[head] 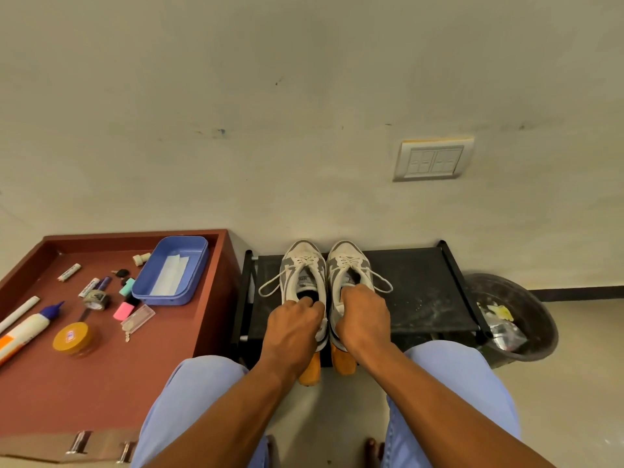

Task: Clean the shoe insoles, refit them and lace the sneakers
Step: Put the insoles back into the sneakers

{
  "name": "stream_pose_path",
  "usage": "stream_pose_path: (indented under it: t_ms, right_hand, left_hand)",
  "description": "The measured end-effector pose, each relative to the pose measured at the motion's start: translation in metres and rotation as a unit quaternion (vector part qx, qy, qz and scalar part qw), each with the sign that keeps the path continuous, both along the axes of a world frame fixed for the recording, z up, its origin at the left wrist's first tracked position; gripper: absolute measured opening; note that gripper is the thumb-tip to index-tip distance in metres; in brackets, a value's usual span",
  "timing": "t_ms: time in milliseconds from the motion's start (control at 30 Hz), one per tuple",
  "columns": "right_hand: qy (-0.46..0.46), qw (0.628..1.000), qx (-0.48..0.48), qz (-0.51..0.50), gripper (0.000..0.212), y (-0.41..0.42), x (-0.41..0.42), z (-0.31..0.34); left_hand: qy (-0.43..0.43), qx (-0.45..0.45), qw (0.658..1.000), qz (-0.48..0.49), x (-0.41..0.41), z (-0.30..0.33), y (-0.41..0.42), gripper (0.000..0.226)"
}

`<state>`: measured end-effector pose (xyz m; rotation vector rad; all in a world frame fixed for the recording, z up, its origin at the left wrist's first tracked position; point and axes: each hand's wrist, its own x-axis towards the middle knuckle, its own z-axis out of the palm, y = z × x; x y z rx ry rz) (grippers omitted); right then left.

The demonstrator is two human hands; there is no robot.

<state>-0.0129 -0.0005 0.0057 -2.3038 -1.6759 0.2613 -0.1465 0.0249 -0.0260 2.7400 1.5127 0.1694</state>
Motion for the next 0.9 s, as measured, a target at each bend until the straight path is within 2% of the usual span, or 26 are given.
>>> stream_pose_path:
  t_ms: [100,267,367,433,567,667,833,900]
  right_hand:
    - [-0.014,0.999,-0.030,0.007,0.019,0.000,0.001,-0.006]
    - [-0.044,0.996,-0.069,0.031,0.024,0.002,0.003,-0.012]
    - [-0.074,0.989,-0.115,0.057,0.032,0.001,0.004,-0.014]
    - [-0.097,0.984,-0.135,0.066,0.039,0.001,0.005,-0.015]
    - [-0.115,0.981,-0.142,0.061,0.038,0.004,0.003,-0.015]
    - [-0.116,0.982,-0.133,0.059,0.035,0.006,0.004,-0.015]
    - [-0.110,0.980,-0.150,0.077,0.037,0.009,0.007,-0.012]
    - [-0.077,0.983,-0.148,0.072,0.035,0.011,0.011,-0.007]
  left_hand:
    - [0.000,-0.023,1.000,0.008,0.005,-0.009,-0.006,0.007]
    - [-0.036,-0.036,0.998,0.047,0.010,-0.019,-0.009,0.013]
    - [-0.066,-0.067,0.992,0.083,0.008,-0.018,-0.010,0.030]
    - [-0.041,-0.084,0.992,0.085,0.006,-0.017,-0.008,0.035]
    - [-0.015,-0.088,0.993,0.077,0.008,-0.011,-0.005,0.014]
    - [0.001,-0.074,0.995,0.061,0.012,-0.009,-0.006,0.010]
    - [0.041,-0.073,0.994,0.076,0.012,-0.001,-0.003,0.012]
    - [0.035,-0.067,0.993,0.093,0.011,0.008,0.000,0.025]
